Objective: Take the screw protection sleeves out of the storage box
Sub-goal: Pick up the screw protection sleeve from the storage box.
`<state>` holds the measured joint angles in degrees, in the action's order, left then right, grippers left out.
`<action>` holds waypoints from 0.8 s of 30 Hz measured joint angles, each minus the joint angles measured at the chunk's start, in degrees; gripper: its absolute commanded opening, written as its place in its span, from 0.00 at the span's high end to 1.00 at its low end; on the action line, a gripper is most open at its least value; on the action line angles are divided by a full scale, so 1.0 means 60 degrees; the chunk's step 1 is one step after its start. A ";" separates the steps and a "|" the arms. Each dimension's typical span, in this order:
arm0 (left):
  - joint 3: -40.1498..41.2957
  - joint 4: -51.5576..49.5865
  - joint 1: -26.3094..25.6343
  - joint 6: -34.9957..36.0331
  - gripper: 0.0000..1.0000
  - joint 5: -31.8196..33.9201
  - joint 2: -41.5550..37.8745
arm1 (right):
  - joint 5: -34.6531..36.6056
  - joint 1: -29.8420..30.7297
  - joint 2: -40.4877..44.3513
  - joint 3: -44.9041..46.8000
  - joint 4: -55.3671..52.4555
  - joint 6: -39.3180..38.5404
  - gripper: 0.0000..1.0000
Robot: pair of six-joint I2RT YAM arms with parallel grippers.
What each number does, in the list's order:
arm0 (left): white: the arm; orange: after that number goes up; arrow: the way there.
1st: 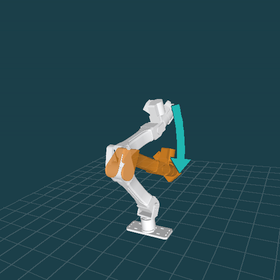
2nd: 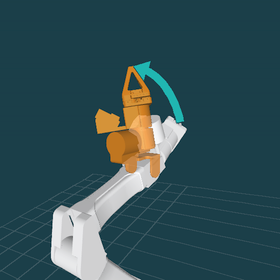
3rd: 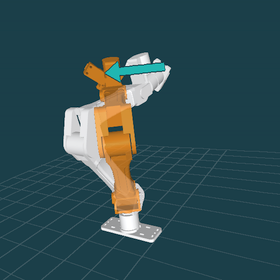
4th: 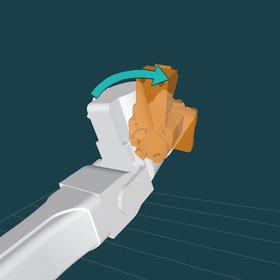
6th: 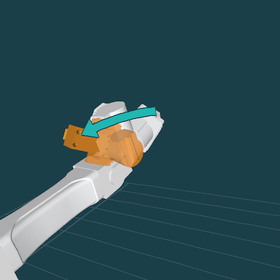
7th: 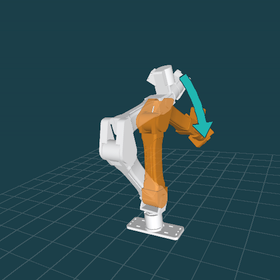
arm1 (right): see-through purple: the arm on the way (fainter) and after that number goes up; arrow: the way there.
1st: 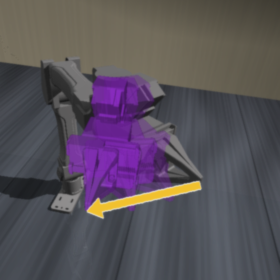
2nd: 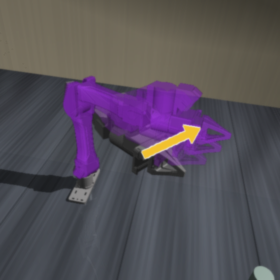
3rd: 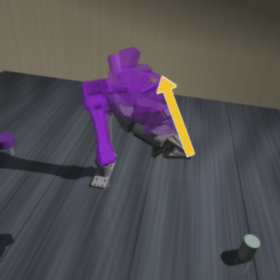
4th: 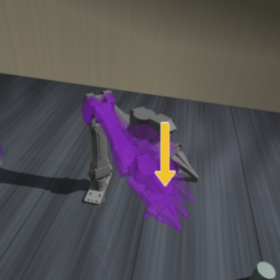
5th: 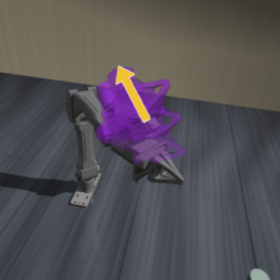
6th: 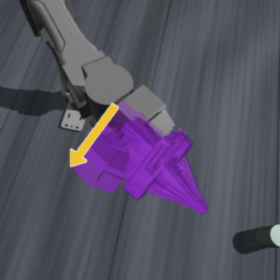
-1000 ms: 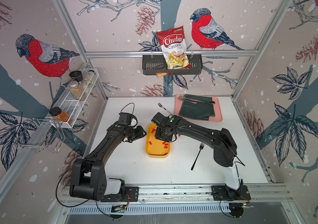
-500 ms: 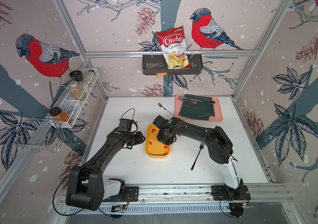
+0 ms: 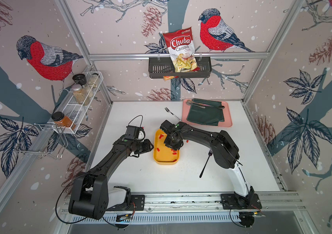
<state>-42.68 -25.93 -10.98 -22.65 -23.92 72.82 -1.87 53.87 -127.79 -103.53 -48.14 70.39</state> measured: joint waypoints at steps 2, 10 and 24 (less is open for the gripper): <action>0.0000 0.0000 -0.0015 0.0000 0.59 -0.0007 0.0018 | 0.0004 -0.0007 -0.0142 -0.0171 -0.0044 -0.0007 0.65; -0.0066 -0.0011 -0.0015 0.0000 0.59 -0.0004 0.0051 | 0.0138 0.0025 -0.0219 -0.0535 -0.0565 -0.0186 0.65; -0.0211 -0.0015 -0.0015 0.0000 0.59 -0.0004 0.0135 | 0.0306 0.0146 -0.0178 -0.0739 -0.1235 -0.0208 0.65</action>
<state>-43.94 -26.02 -11.07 -22.65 -23.94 73.63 -0.03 54.74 -128.86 -107.96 -55.55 69.14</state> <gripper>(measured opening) 0.405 0.352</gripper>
